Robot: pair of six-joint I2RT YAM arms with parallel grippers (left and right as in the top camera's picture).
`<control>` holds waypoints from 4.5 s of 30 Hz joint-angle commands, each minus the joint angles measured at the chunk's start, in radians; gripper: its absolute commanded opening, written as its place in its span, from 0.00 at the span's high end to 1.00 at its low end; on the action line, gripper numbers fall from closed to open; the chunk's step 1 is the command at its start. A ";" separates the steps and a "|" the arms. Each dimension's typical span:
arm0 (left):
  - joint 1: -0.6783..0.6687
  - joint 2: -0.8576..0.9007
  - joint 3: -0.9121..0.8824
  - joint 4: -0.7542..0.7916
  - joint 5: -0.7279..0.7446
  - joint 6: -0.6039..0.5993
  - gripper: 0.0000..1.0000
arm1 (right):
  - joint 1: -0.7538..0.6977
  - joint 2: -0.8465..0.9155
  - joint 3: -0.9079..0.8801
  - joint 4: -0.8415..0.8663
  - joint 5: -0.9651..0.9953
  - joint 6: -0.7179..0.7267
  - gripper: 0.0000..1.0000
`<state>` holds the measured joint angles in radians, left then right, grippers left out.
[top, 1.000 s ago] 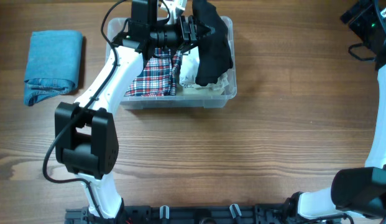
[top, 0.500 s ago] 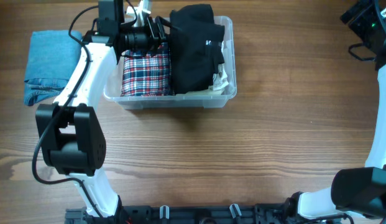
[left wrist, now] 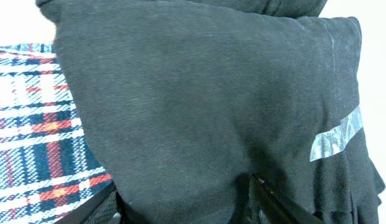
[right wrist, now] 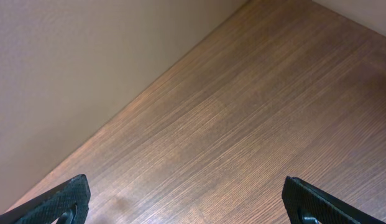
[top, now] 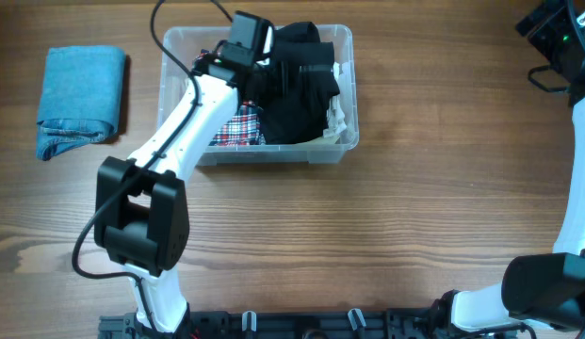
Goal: Pack container
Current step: 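Press the black garment flat in the box with the left gripper, then move the left gripper to the folded blue denim cloth and grasp it, then lift the blue cloth and lower it into the box's left side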
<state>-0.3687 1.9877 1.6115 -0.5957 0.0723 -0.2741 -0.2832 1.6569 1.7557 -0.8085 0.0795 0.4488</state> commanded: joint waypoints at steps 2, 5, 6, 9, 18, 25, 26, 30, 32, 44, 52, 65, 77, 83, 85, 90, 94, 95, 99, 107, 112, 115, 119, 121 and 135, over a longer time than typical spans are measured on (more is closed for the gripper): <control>-0.047 -0.024 0.009 0.011 -0.048 0.036 0.40 | 0.002 0.006 0.001 0.000 0.003 0.006 0.00; -0.043 -0.032 0.014 0.001 -0.086 0.050 0.39 | 0.002 0.006 0.001 0.000 0.003 0.006 0.00; -0.044 -0.043 0.019 -0.008 -0.093 0.063 0.38 | 0.002 0.006 0.001 0.000 0.003 0.006 0.00; -0.046 -0.116 0.031 -0.023 -0.149 0.075 0.35 | 0.002 0.006 0.001 0.000 0.003 0.006 0.00; -0.069 -0.189 0.031 0.085 -0.149 0.111 0.29 | 0.002 0.006 0.001 0.000 0.003 0.006 0.00; -0.075 -0.016 0.031 0.214 -0.148 0.111 0.51 | 0.002 0.006 0.001 0.000 0.002 0.006 0.00; -0.075 0.016 0.031 0.215 -0.144 0.111 0.51 | 0.002 0.006 0.001 0.000 0.002 0.006 0.00; -0.092 0.141 0.031 0.214 -0.127 0.111 0.50 | 0.002 0.006 0.001 0.000 0.003 0.006 0.00; -0.105 0.177 0.031 0.214 -0.117 0.111 0.49 | 0.002 0.006 0.001 0.000 0.003 0.007 0.00; -0.132 -0.094 0.031 0.129 -0.119 0.111 0.28 | 0.002 0.006 0.001 0.000 0.003 0.006 0.00; -0.101 -0.363 0.031 -0.012 -0.183 0.114 0.00 | 0.002 0.006 0.001 0.000 0.003 0.006 0.00; 0.223 -0.494 0.031 -0.254 -0.202 0.114 0.00 | 0.002 0.006 0.001 0.000 0.003 0.006 0.00; 0.489 -0.488 0.031 -0.339 -0.310 0.113 0.00 | 0.002 0.006 0.001 0.000 0.003 0.006 0.00; 0.523 -0.345 0.031 -0.226 -0.449 0.114 0.00 | 0.002 0.006 0.001 0.000 0.003 0.006 0.00; 0.523 -0.261 0.031 -0.175 -0.494 0.114 0.00 | 0.002 0.006 0.001 0.000 0.002 0.006 0.00; 0.523 -0.026 0.031 -0.037 -0.704 0.167 0.00 | 0.002 0.006 0.001 0.000 0.003 0.006 0.00; 0.523 0.099 0.031 0.033 -0.721 0.223 0.00 | 0.002 0.006 0.001 0.000 0.003 0.006 0.00; 0.523 0.119 0.031 0.048 -0.721 0.238 0.00 | 0.002 0.006 0.001 0.000 0.002 0.006 0.00; 0.521 0.206 0.031 0.085 -0.736 0.333 0.00 | 0.002 0.006 0.001 0.000 0.003 0.006 0.00; 0.507 0.268 0.031 0.114 -0.649 0.507 0.01 | 0.002 0.006 0.001 0.000 0.002 0.006 0.00; 0.509 0.333 0.031 0.123 -0.708 0.514 0.01 | 0.002 0.006 0.001 0.000 0.003 0.006 0.00; 0.520 0.353 0.031 0.133 -0.752 0.513 0.00 | 0.002 0.006 0.001 0.000 0.003 0.006 0.00; 0.545 0.357 0.031 0.135 -0.756 0.505 0.12 | 0.002 0.006 0.001 0.000 0.002 0.006 0.00; 0.557 0.357 0.031 0.135 -0.761 0.502 0.19 | 0.002 0.006 0.001 0.000 0.002 0.006 0.00; 0.564 0.327 0.031 0.132 -0.901 0.396 0.91 | 0.002 0.006 0.001 0.000 0.003 0.006 0.00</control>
<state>0.1722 2.3119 1.6497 -0.4553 -0.7700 0.1600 -0.2832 1.6569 1.7557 -0.8085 0.0795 0.4488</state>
